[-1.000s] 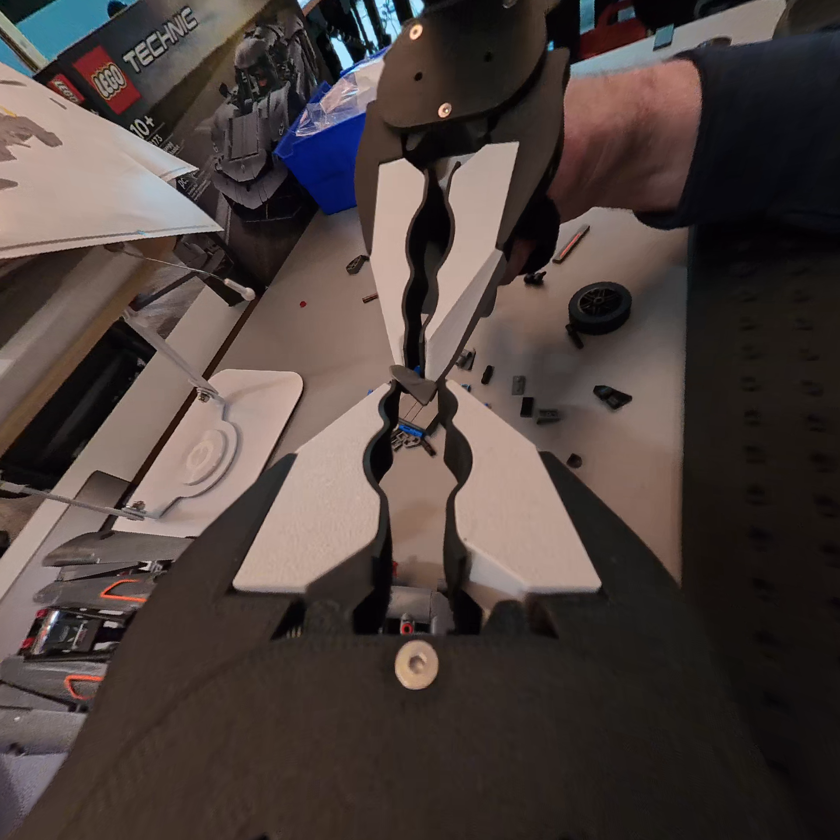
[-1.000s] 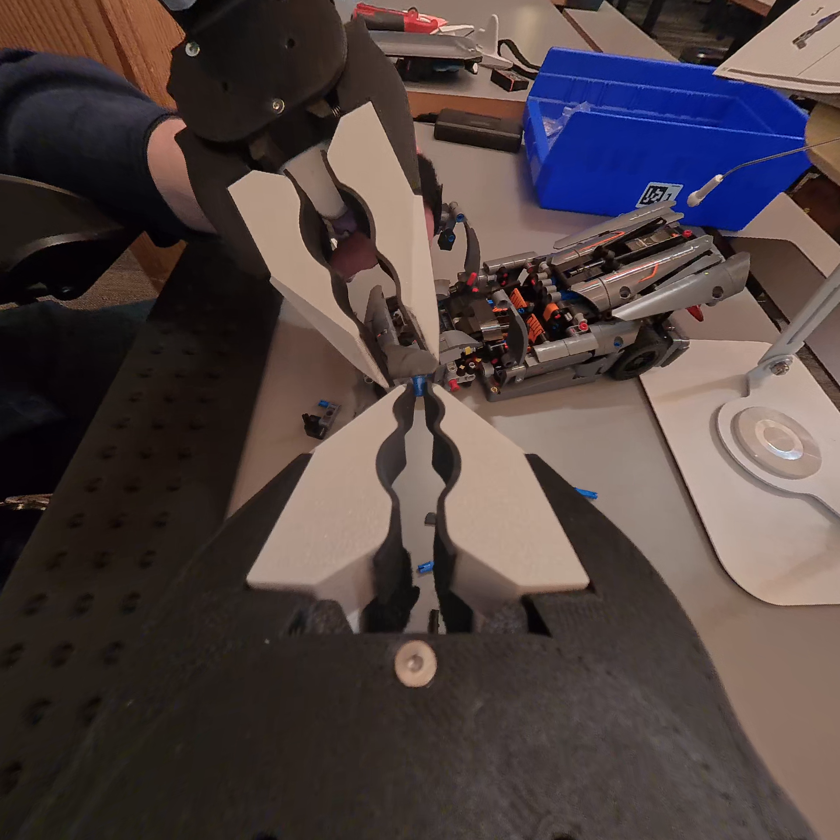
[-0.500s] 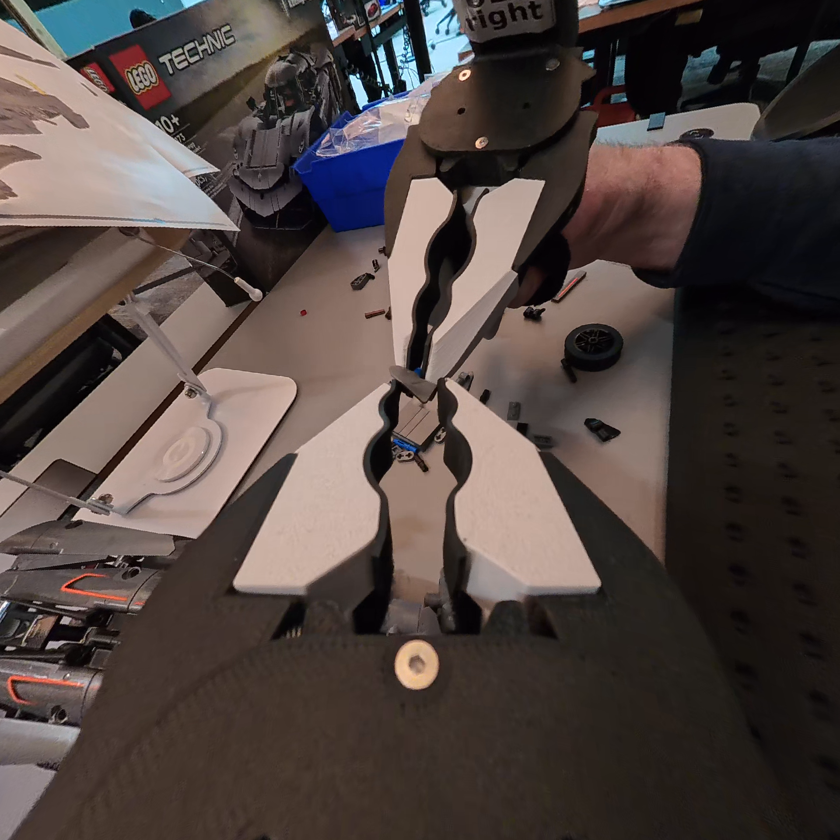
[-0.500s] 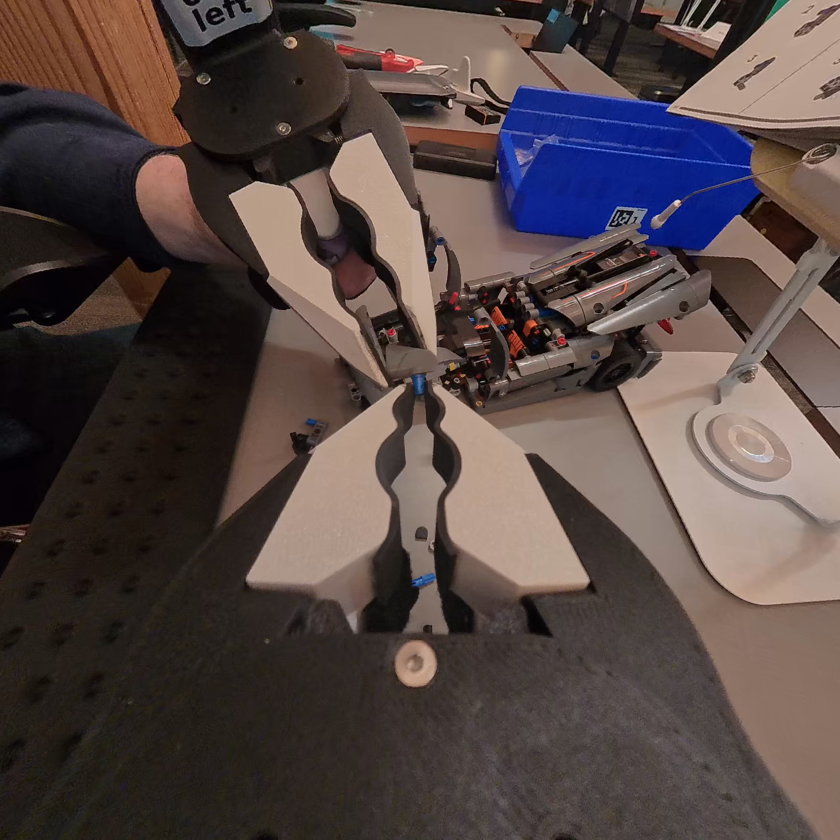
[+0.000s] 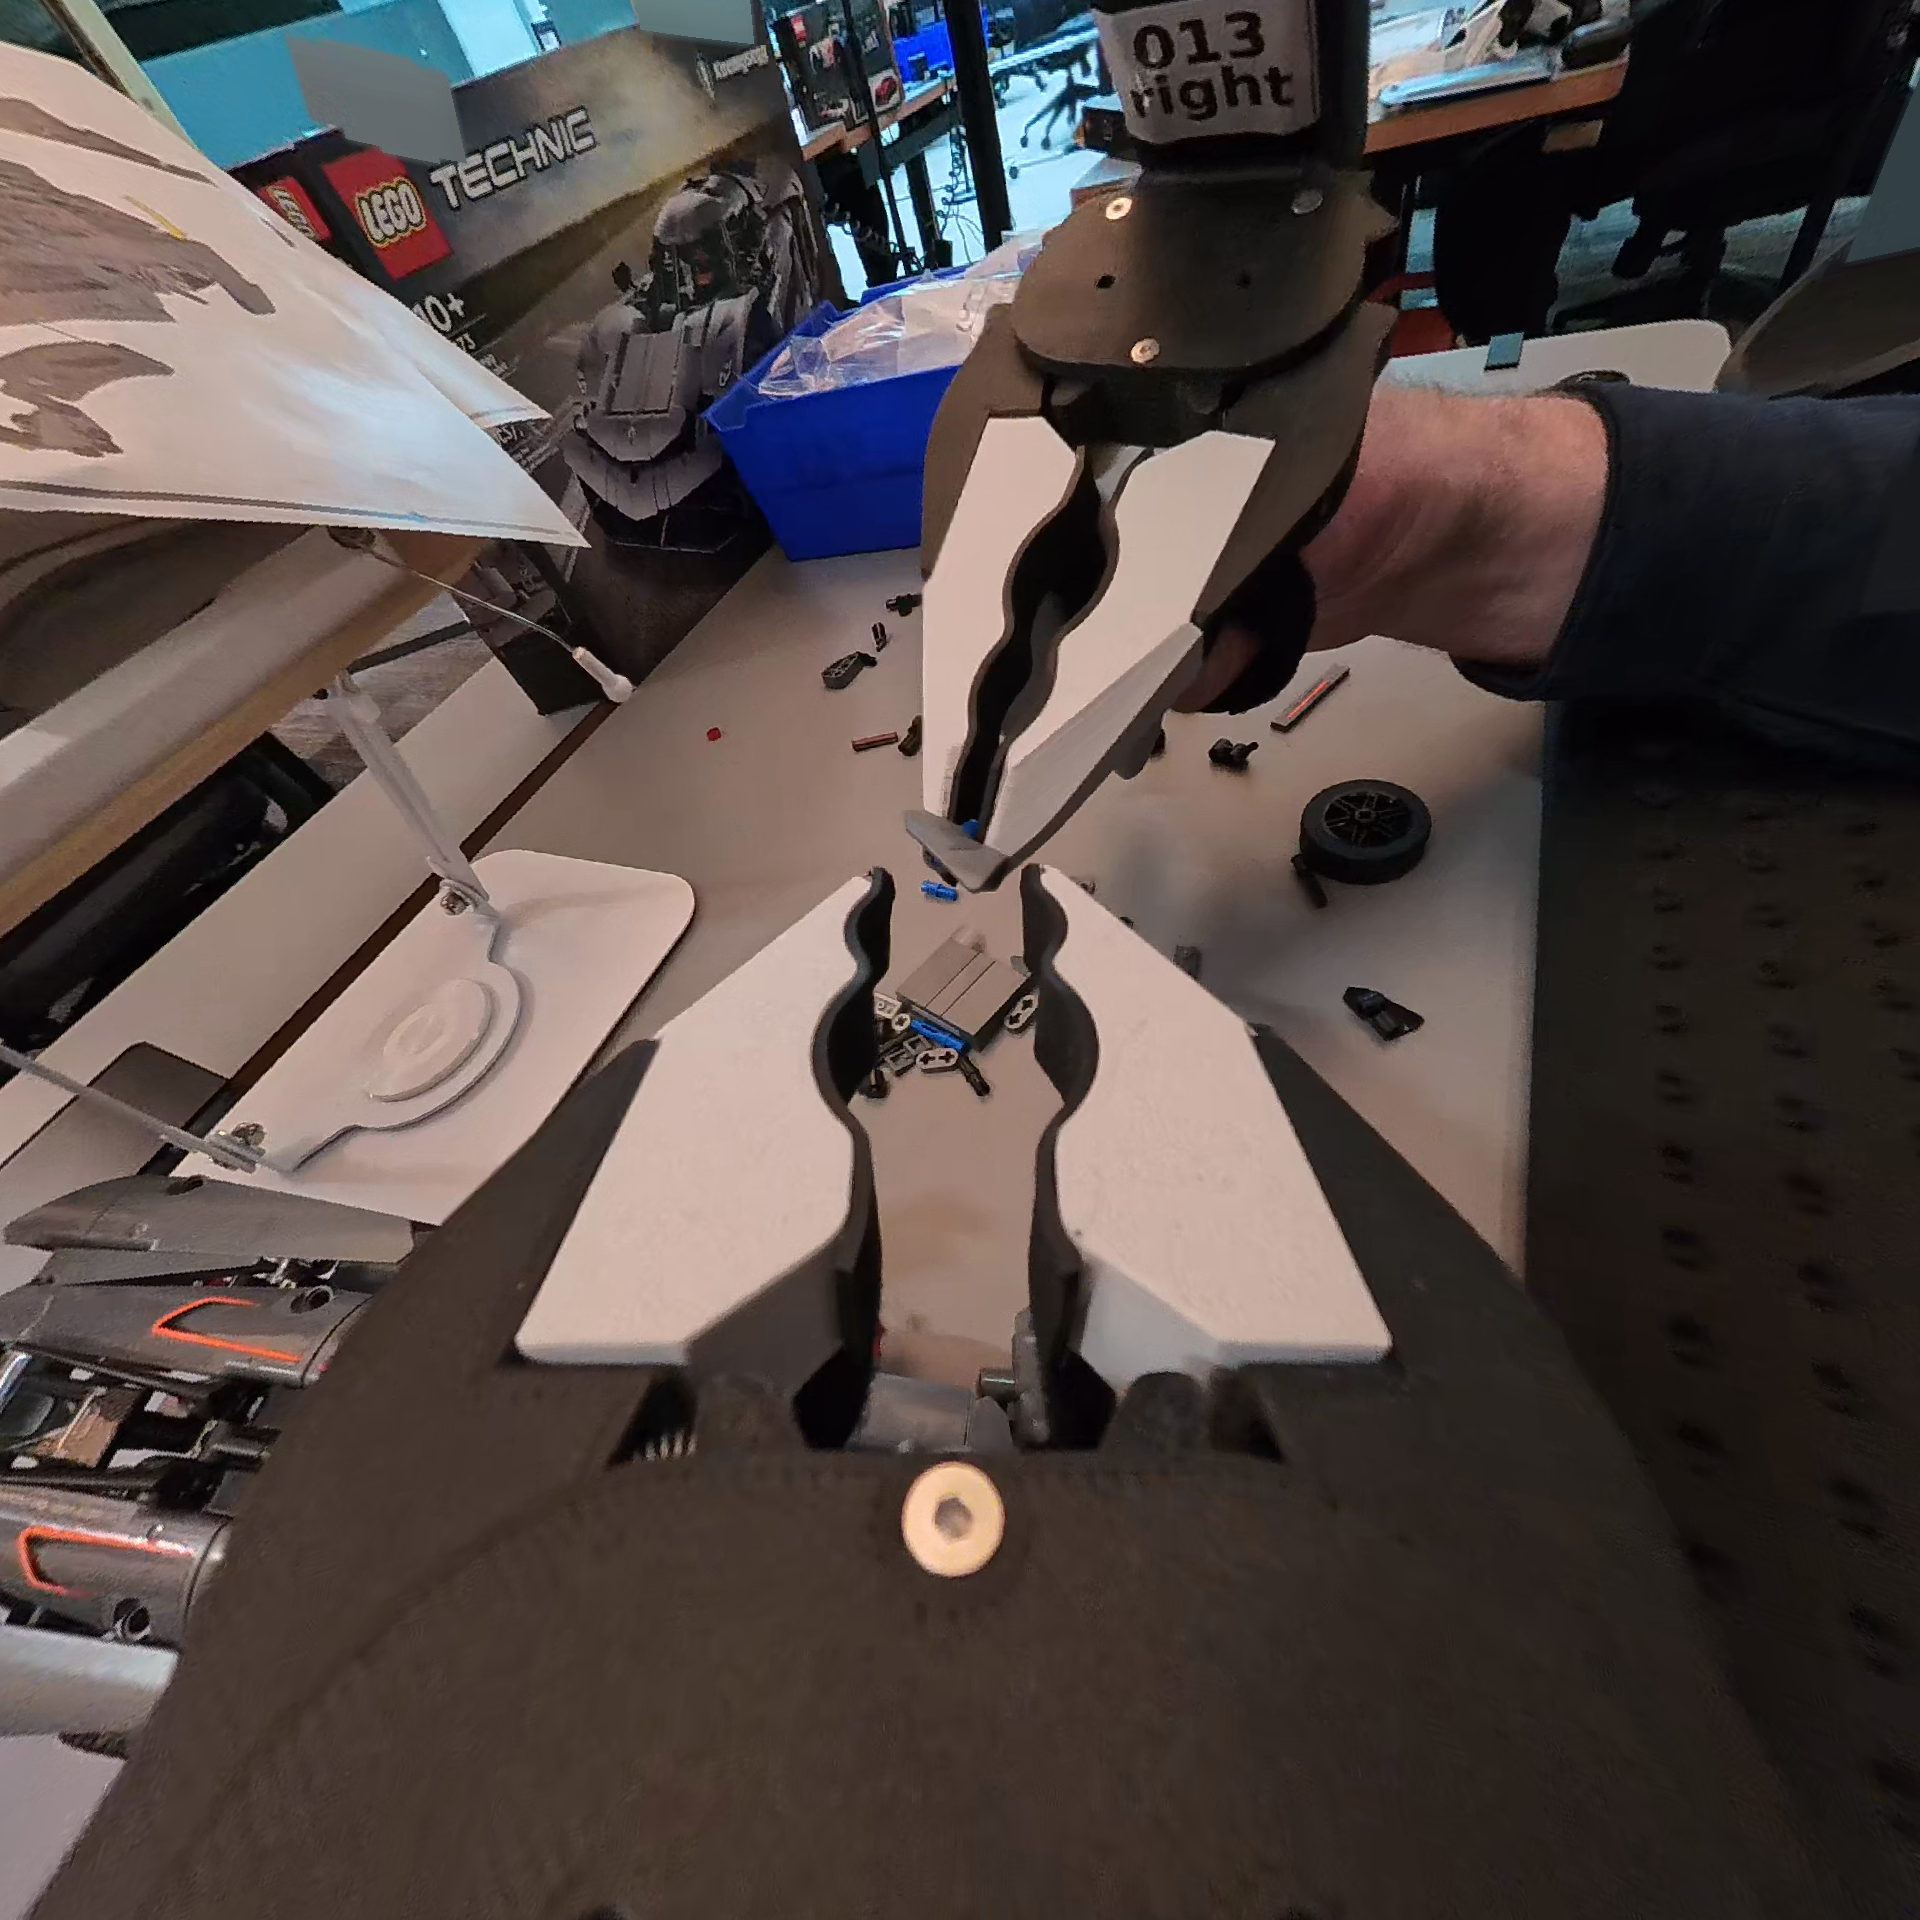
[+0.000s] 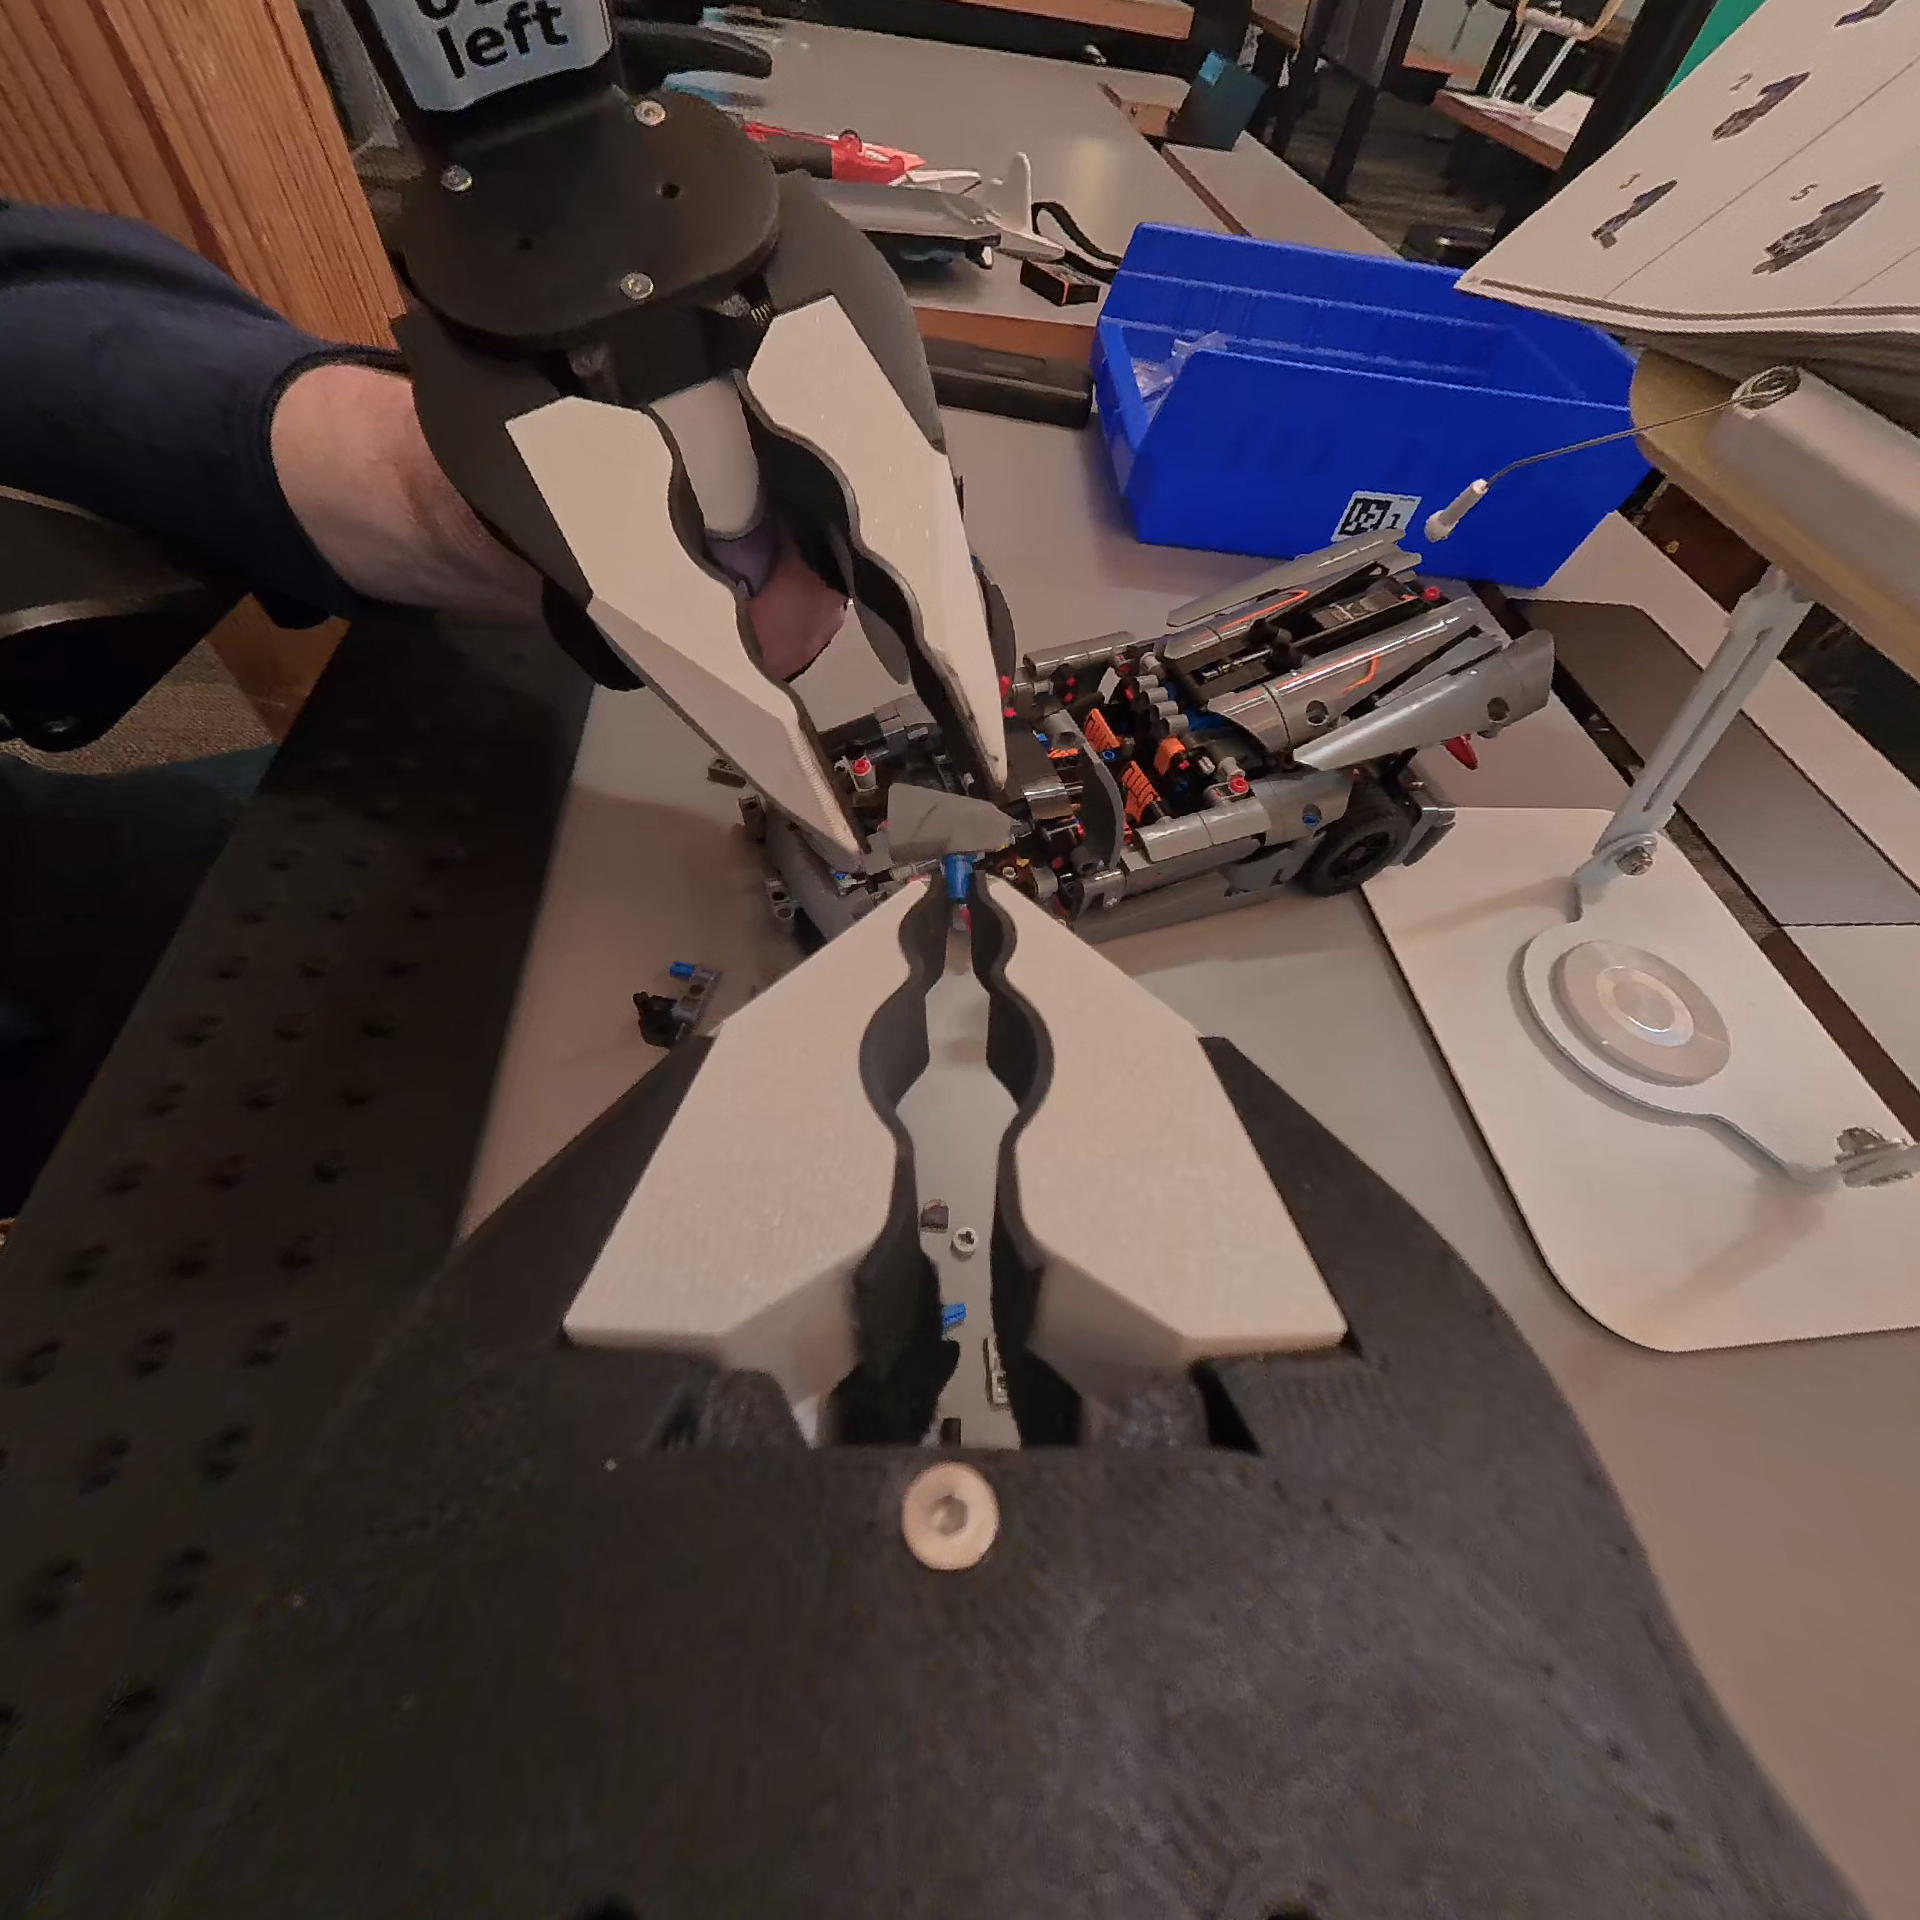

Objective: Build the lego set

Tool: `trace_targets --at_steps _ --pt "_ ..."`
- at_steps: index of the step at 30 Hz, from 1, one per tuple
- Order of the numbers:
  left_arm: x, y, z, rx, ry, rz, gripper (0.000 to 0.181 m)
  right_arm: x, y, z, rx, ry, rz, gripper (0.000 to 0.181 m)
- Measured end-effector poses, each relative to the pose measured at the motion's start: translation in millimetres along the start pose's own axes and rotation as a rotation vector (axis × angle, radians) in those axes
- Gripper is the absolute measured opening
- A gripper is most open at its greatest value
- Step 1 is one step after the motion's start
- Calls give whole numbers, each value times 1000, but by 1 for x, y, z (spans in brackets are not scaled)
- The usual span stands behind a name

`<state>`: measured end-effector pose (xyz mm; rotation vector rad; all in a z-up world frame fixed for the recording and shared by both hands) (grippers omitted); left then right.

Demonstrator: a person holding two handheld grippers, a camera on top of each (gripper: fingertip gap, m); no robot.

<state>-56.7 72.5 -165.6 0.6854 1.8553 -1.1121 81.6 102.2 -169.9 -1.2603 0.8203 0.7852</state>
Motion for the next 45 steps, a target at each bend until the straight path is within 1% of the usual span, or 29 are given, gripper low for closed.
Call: trace_targets --at_steps 3,5,9,12,14,17,21,26,28,30,36,40,41,42,45 --pt "1 0 1 23 -5 -4 15 0 1 -1 2 -14 -5 1" --pt "1 1 2 42 -10 -7 6 0 1 -1 7 -22 -6 1" --pt "2 1 2 53 -20 -7 5 0 1 -2 15 -37 -14 1" --pt "1 0 2 62 -24 4 6 0 1 -2 17 -41 -14 1" --pt "1 -1 2 86 -40 10 11 -1 0 -2 29 -49 -15 1" --pt "1 -1 0 197 -166 52 21 0 0 -2 46 -67 -26 1" --pt "5 -5 -10 271 -296 128 22 2 3 -5 67 -112 -64 1" --pt "6 1 -4 268 -258 59 9 1 9 -11 112 -206 -99 1" --pt "8 4 -2 268 -250 33 0 -1 10 -13 129 -236 -98 1" --pt "10 6 -1 277 -249 20 0 -1 9 -13 144 -241 -93 1" --pt "8 4 -2 291 -260 40 0 -5 7 -13 173 -260 -52 1" --pt "8 -2 -9 266 -291 60 0 -5 8 -13 187 -263 -44 1" --pt "8 -3 -11 266 -305 76 1 -6 8 -12 194 -263 -41 1" --pt "7 -4 -13 270 -322 90 8 -6 7 -12 201 -264 -42 1" --pt "10 -5 -17 269 -365 93 16 -6 7 -11 215 -270 -43 1"
Point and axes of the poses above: each gripper's, where its closed fingertips meet, y out along the fingers, x out of its underside, z = x × y across the jaws, the point moved 8 cm from there along -y, back along the fingers, and after that the axes turned 8 degrees about -z, right-handed, at the moved point
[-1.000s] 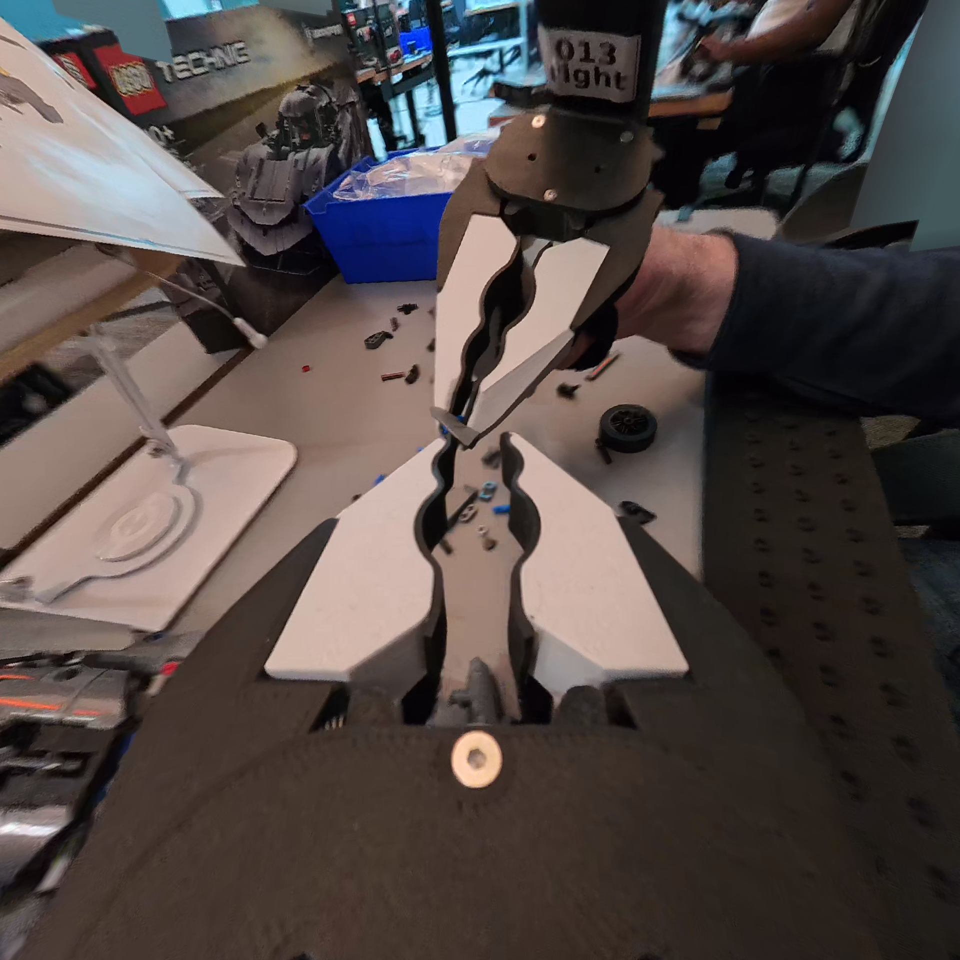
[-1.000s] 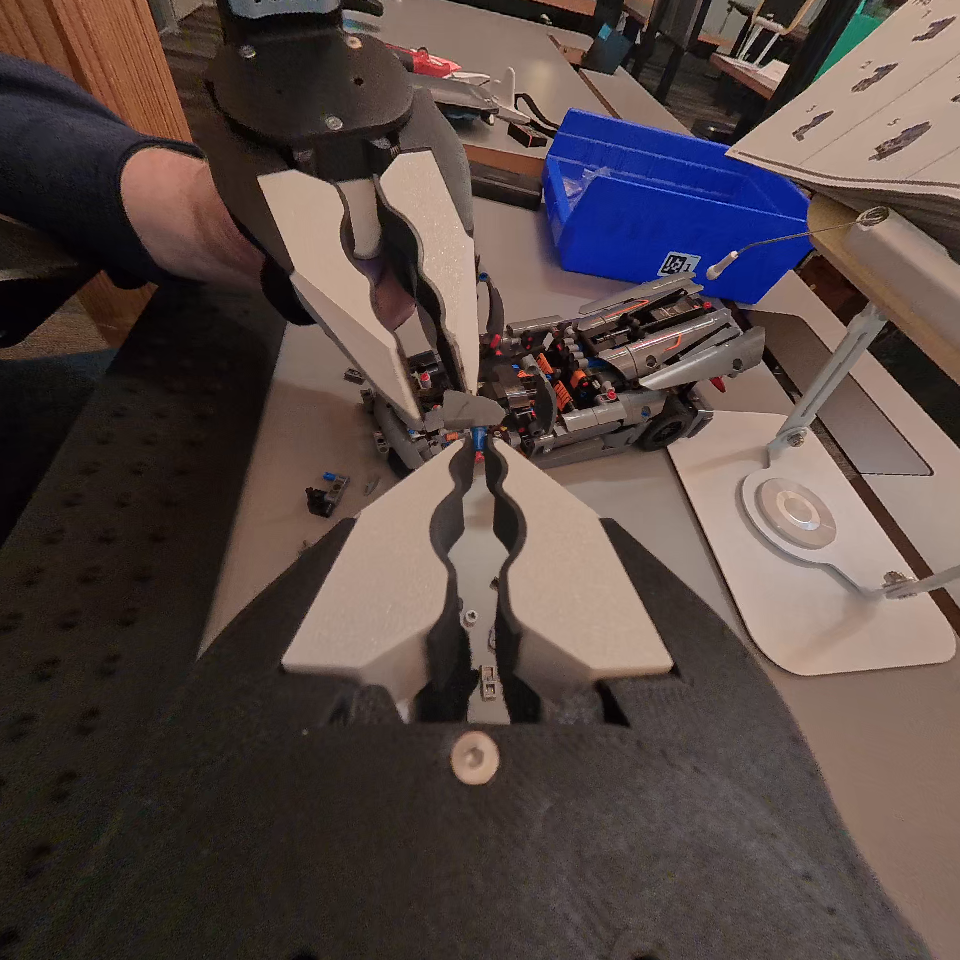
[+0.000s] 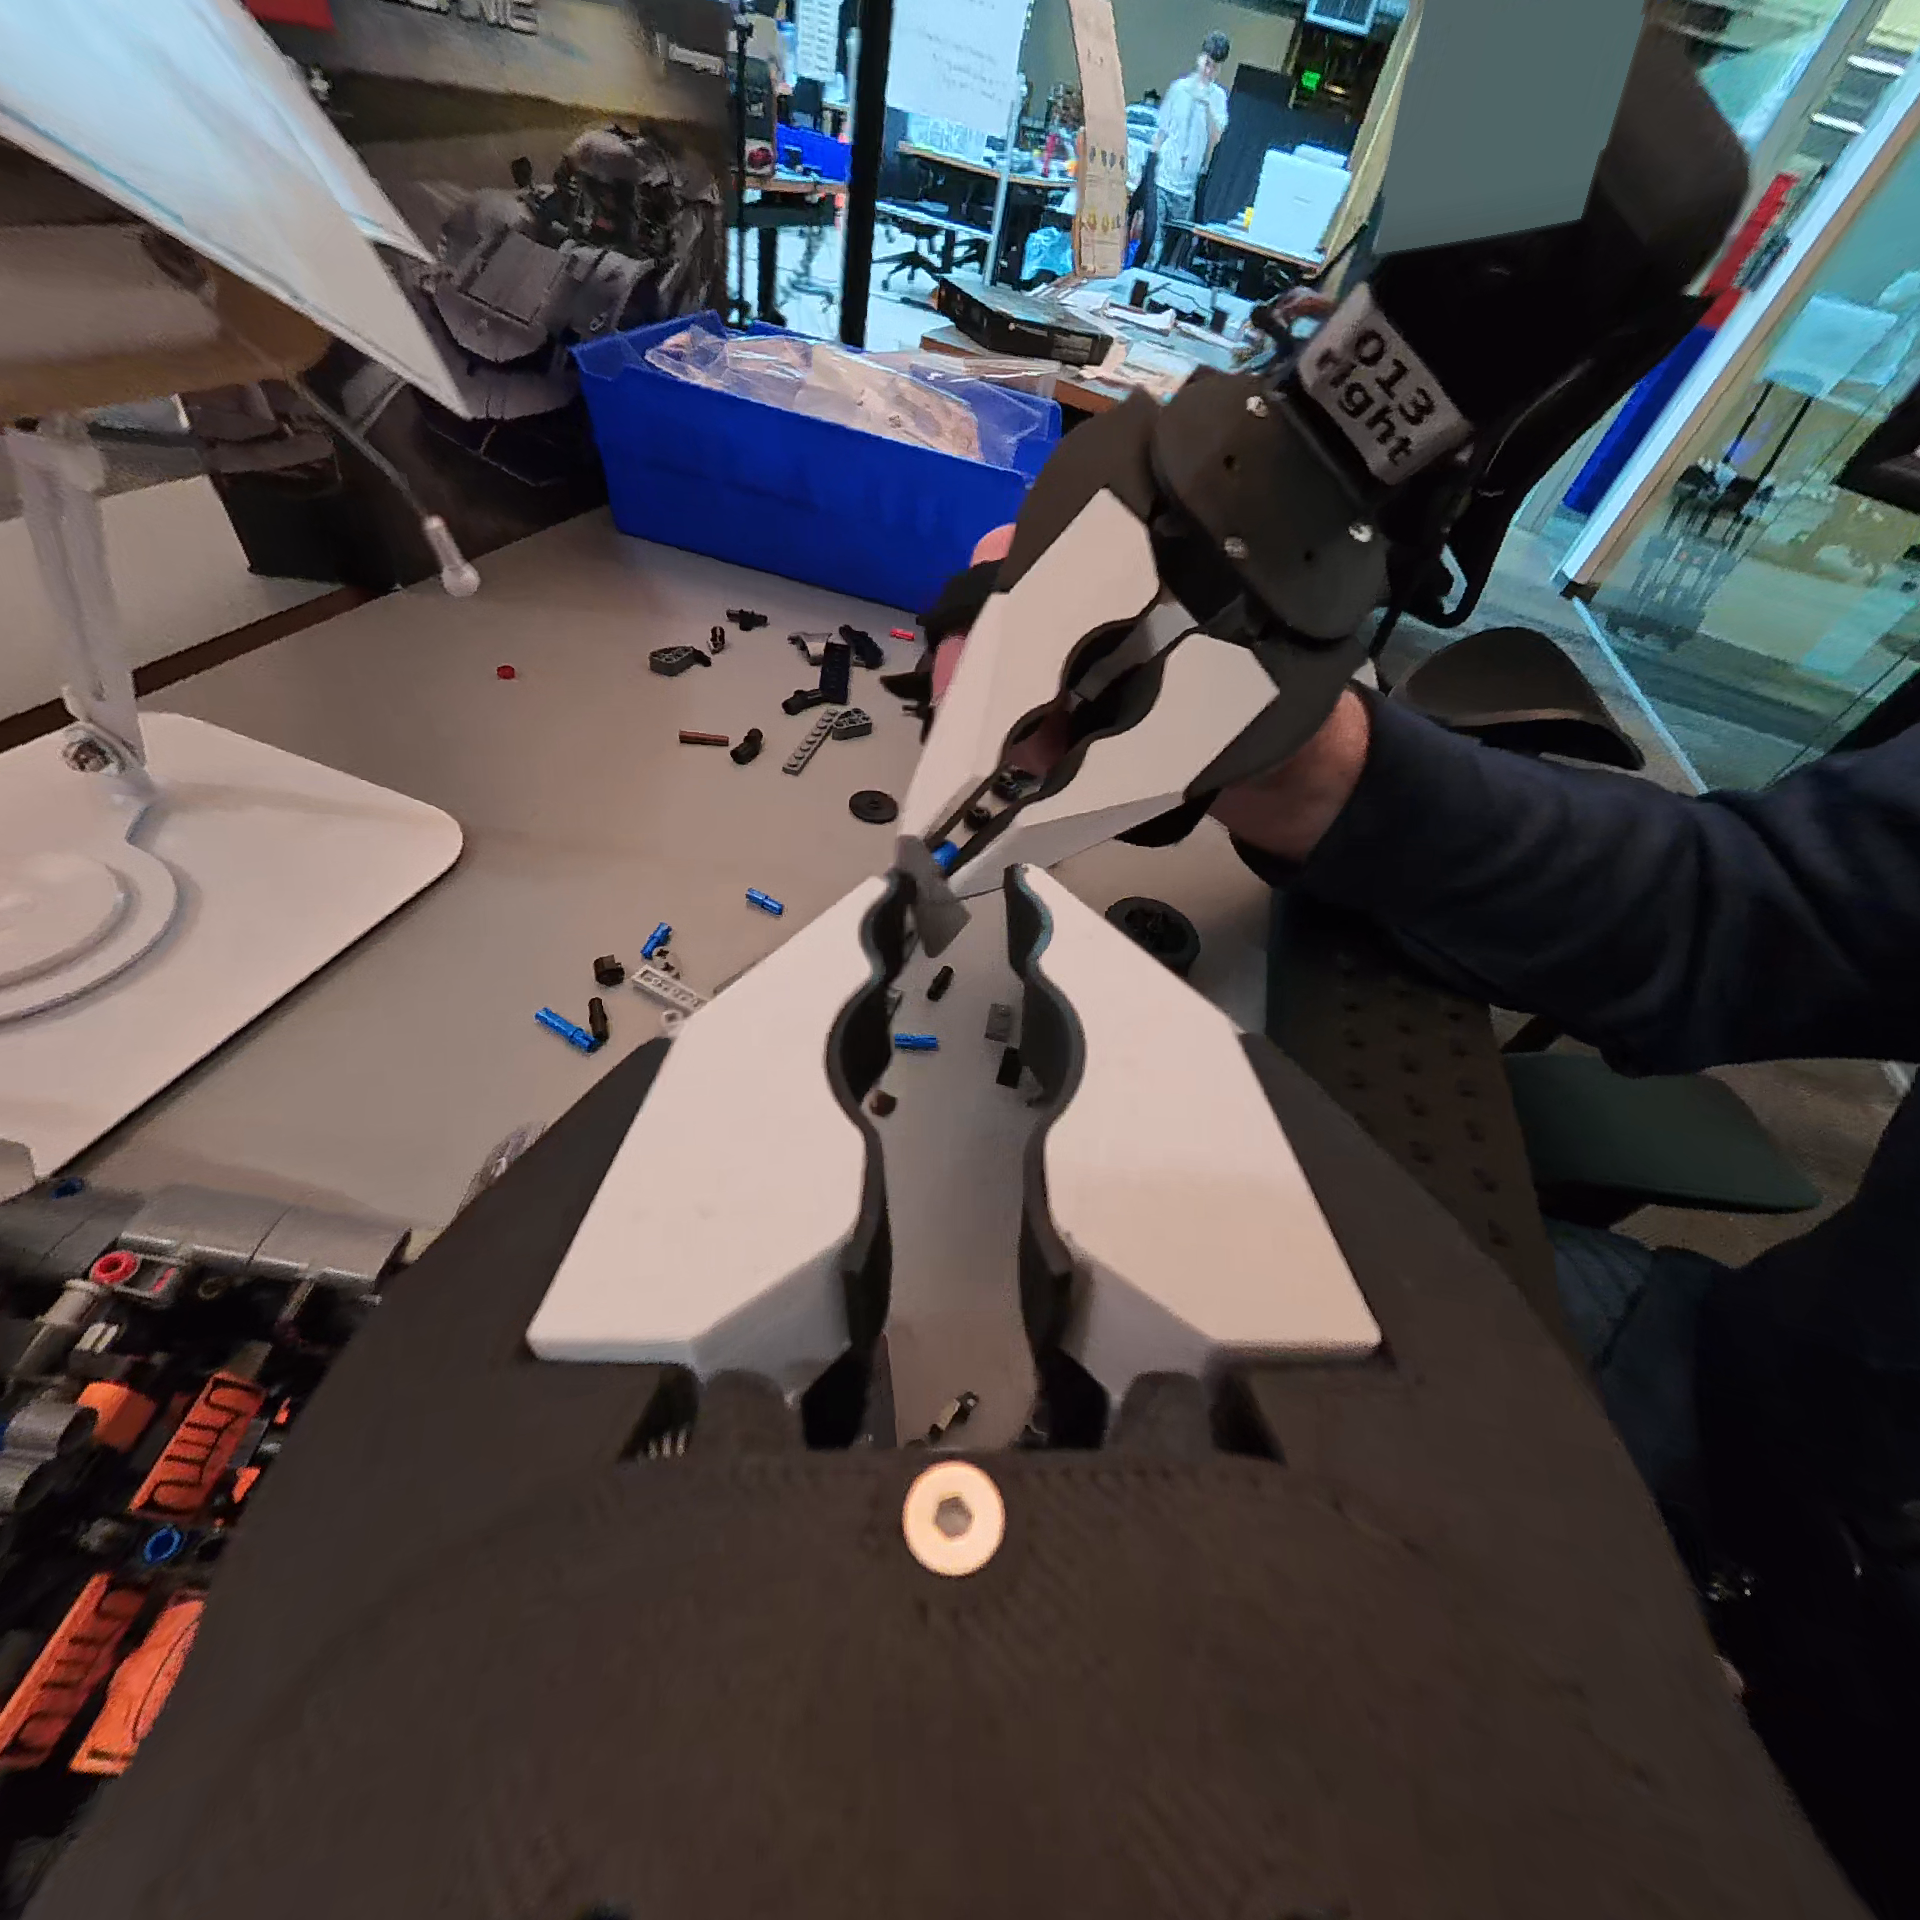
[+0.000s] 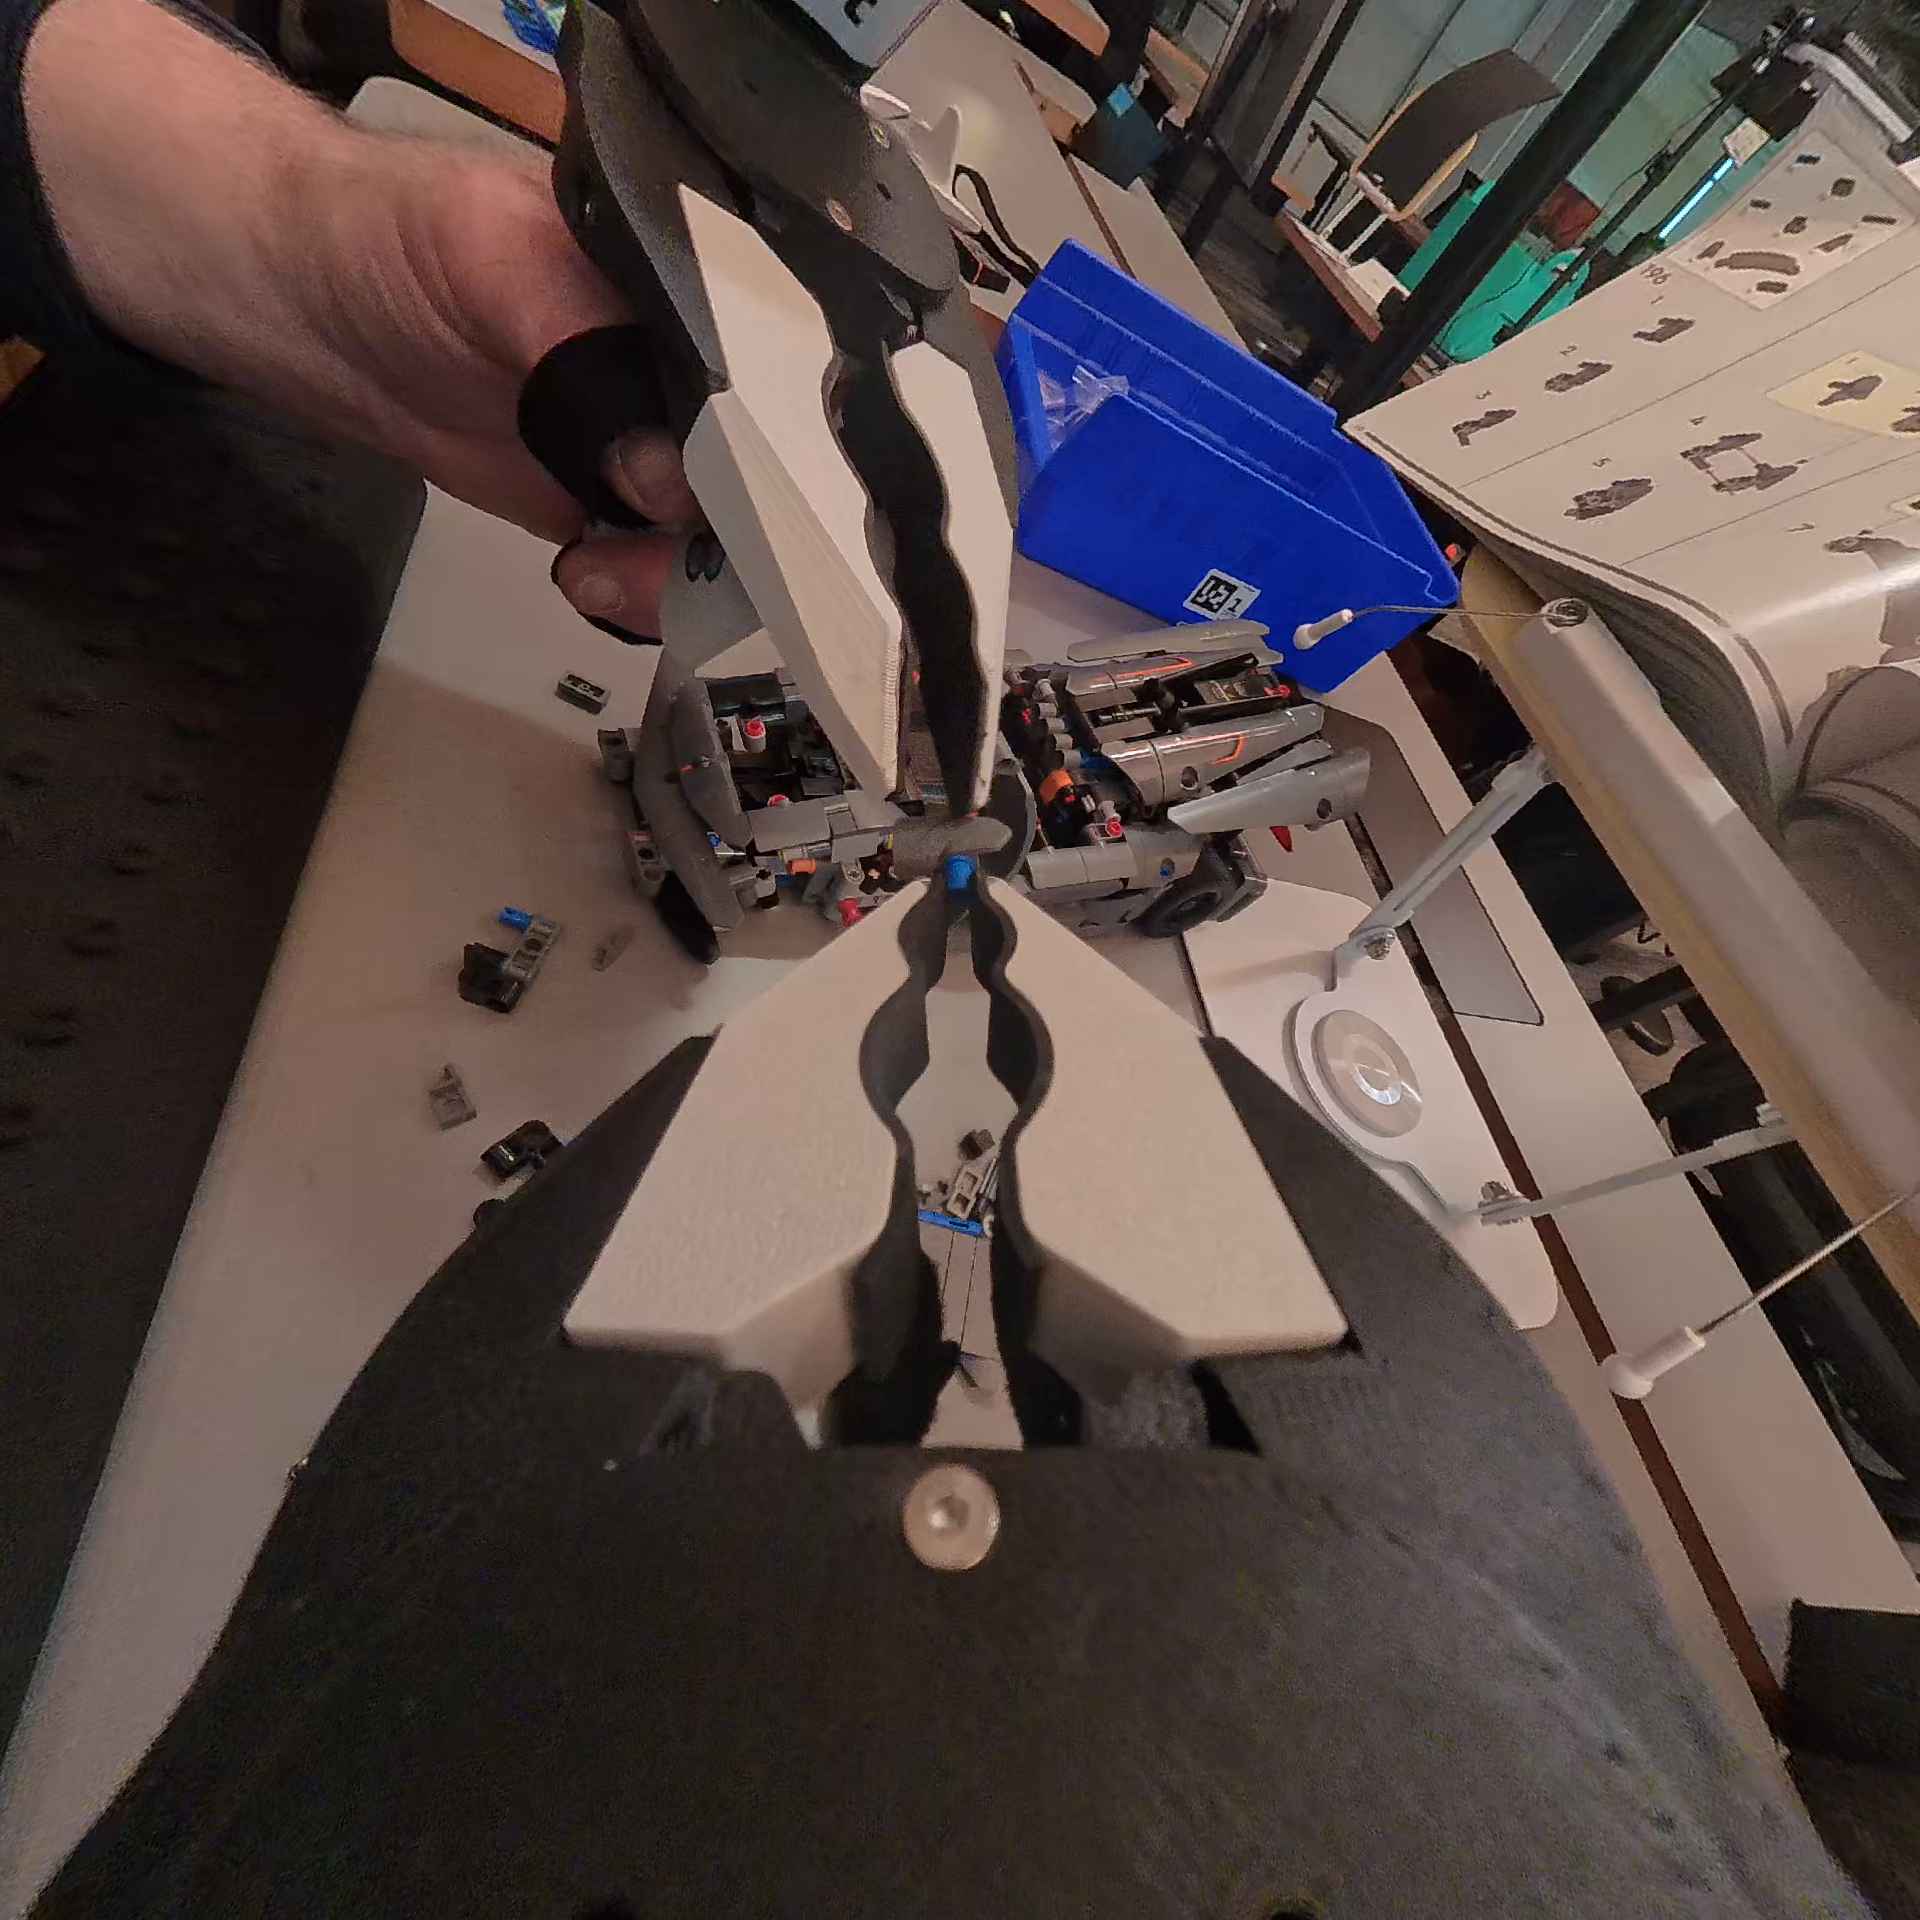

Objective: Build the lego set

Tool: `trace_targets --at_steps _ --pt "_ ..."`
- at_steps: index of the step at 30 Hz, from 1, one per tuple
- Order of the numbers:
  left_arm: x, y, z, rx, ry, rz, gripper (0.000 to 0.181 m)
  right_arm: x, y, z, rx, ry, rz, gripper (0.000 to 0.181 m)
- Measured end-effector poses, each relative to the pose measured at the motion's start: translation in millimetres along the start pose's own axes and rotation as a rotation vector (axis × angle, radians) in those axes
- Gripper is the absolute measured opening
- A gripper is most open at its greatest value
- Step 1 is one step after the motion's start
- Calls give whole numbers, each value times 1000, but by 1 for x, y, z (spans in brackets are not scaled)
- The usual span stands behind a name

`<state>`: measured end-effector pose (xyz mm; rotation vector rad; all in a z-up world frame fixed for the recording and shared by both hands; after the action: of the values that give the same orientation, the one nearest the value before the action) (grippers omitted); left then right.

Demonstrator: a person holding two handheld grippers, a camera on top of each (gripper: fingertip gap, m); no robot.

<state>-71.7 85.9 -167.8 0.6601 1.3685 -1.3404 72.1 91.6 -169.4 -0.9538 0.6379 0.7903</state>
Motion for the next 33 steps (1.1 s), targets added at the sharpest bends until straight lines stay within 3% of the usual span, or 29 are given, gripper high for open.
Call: trace_targets --at_steps 12,18,21,28,31,33 --pt "5 3 -7 50 -100 -13 8 -3 2 -3 15 -23 6 2" --pt "4 -1 -10 61 -144 14 17 -6 -3 0 54 -12 43 1" --pt "7 3 -8 105 -147 -6 5 -5 -1 -2 65 -34 20 1" --pt "6 0 -7 76 -113 -15 4 -7 1 -2 81 -35 22 2" --pt "0 -5 -8 15 -86 30 4 -4 -1 6 120 11 60 38" --pt "-5 -9 -9 -35 -73 54 4 1 -4 21 177 60 59 48"
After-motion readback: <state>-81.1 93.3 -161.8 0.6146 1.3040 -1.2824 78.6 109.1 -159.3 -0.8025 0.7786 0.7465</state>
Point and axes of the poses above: each gripper's, where its closed fingertips meet, y out along the fingers, x out of its underside, z = x × y across the jaws, the point moved 8 cm from there along -y, back along the fingers, and after that the axes turned 8 degrees about -z, right-handed, at the moved point
